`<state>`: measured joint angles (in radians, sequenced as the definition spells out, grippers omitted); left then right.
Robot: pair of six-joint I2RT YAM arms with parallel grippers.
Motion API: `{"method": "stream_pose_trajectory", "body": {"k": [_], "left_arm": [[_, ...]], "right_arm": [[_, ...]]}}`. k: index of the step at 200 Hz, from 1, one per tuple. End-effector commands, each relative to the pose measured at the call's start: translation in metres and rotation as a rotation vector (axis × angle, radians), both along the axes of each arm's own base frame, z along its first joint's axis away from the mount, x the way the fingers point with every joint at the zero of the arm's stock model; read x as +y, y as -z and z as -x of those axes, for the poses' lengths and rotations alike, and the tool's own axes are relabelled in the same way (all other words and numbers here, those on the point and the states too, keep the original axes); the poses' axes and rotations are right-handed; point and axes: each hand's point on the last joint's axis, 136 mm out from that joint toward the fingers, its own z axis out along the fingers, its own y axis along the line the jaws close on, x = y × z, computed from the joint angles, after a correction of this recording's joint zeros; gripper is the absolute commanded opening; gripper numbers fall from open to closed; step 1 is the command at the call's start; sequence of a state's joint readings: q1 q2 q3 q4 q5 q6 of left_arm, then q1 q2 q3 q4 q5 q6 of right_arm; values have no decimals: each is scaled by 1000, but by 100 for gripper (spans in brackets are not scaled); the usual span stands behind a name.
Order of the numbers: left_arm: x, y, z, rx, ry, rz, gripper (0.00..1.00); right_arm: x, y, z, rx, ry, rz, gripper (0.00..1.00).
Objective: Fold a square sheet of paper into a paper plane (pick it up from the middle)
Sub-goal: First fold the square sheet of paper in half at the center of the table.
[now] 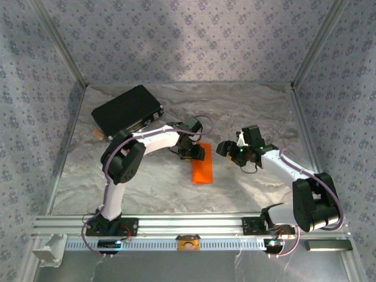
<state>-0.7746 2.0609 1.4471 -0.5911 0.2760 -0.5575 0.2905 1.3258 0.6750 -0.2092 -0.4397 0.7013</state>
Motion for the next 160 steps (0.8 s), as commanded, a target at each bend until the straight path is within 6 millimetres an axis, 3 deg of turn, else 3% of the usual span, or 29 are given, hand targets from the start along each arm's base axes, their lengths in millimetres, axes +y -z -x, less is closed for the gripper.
{"method": "stream_pose_trajectory", "body": {"k": [1, 160], "left_arm": [[23, 46, 10, 44, 12, -137, 52], [28, 55, 12, 43, 33, -165, 51]], "right_arm": [[1, 3, 2, 12, -14, -7, 74], [1, 5, 2, 16, -13, -9, 74]]}}
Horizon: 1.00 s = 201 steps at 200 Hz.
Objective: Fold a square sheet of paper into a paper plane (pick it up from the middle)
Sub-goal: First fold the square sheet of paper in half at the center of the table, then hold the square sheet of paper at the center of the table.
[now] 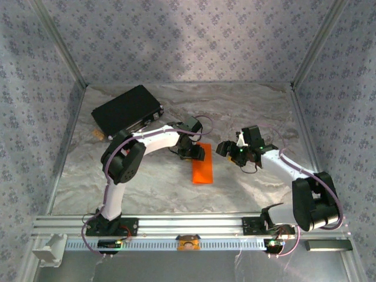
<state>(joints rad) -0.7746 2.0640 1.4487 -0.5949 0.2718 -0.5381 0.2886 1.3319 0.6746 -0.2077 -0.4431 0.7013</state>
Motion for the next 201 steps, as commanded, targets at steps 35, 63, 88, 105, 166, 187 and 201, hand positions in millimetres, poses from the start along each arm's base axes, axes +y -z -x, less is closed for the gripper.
{"method": "stream_pose_trajectory", "body": {"k": [35, 63, 88, 105, 166, 187, 201], "left_arm": [[28, 55, 11, 46, 11, -162, 51], [28, 55, 11, 47, 13, -164, 51], [28, 56, 11, 45, 12, -167, 51], [30, 57, 11, 47, 12, -170, 51], [30, 58, 12, 49, 9, -174, 51], [31, 58, 12, 50, 7, -175, 51], [30, 57, 12, 48, 7, -173, 51]], "right_arm": [[1, 3, 2, 9, -12, -12, 74], [3, 5, 2, 12, -15, -21, 72], [10, 5, 0, 16, -27, -61, 59], [14, 7, -1, 20, -37, -84, 45], [46, 18, 0, 65, -134, -156, 0], [54, 25, 0, 81, -152, -160, 0], [59, 28, 0, 88, -161, -167, 0]]}}
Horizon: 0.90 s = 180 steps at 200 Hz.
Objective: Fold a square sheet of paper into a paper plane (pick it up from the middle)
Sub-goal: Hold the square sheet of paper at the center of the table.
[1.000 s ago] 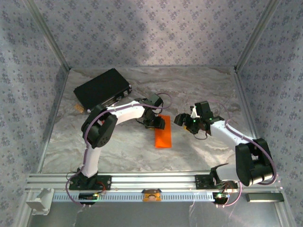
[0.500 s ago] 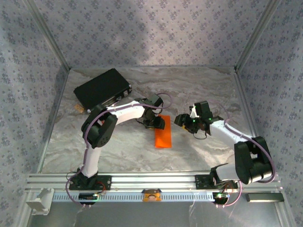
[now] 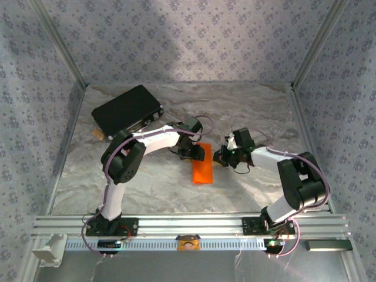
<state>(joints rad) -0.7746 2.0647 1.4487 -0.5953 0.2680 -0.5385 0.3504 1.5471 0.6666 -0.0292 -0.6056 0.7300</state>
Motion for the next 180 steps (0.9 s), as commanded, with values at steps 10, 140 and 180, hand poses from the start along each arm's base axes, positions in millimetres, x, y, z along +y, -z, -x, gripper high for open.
{"method": "stream_pose_trajectory", "body": {"k": [10, 140, 180], "left_arm": [[30, 57, 12, 50, 9, -171, 51], [30, 60, 13, 54, 8, -167, 50], [26, 52, 11, 45, -3, -145, 50]], "right_arm": [[18, -5, -7, -10, -32, -48, 0], [20, 44, 9, 98, -87, 55, 0], [9, 56, 14, 117, -94, 138, 0]]}}
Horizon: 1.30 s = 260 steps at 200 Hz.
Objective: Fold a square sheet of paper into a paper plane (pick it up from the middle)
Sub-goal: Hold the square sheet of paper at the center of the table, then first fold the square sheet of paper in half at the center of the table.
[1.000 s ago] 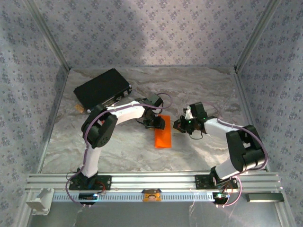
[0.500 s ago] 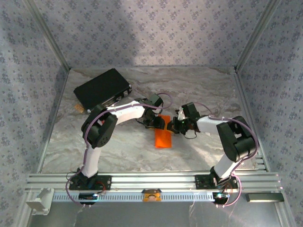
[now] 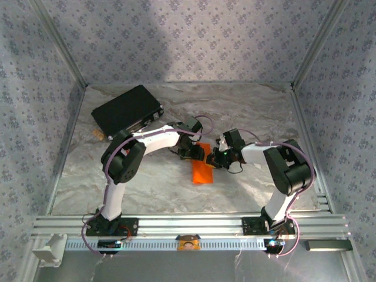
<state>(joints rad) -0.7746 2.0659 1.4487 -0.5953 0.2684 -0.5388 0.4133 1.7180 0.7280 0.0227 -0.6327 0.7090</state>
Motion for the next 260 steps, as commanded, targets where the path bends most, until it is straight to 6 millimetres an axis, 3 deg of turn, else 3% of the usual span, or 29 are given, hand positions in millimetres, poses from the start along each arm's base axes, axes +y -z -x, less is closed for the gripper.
{"method": "stream_pose_trajectory", "body": {"k": [1, 22, 59, 87, 110, 149, 260], "left_arm": [[26, 51, 10, 42, -4, -143, 50], [19, 28, 3, 5, -33, -89, 51], [20, -43, -24, -125, -175, 93, 58], [20, -82, -33, -168, -235, 264, 59], [5, -102, -28, -135, -197, 413, 47], [-14, -96, -14, -17, -150, 542, 0], [-18, -55, -6, 118, -175, 590, 0]], "right_arm": [[-18, 28, 13, 63, -6, 139, 0], [-20, 25, 11, 45, -45, 166, 0], [-24, 23, 4, 37, -94, 202, 0], [-26, 27, 3, 53, -90, 201, 0], [-28, 27, 3, 58, -86, 195, 0], [-29, 29, 3, 61, -77, 198, 0], [-29, 31, 3, 64, -69, 201, 0]]}}
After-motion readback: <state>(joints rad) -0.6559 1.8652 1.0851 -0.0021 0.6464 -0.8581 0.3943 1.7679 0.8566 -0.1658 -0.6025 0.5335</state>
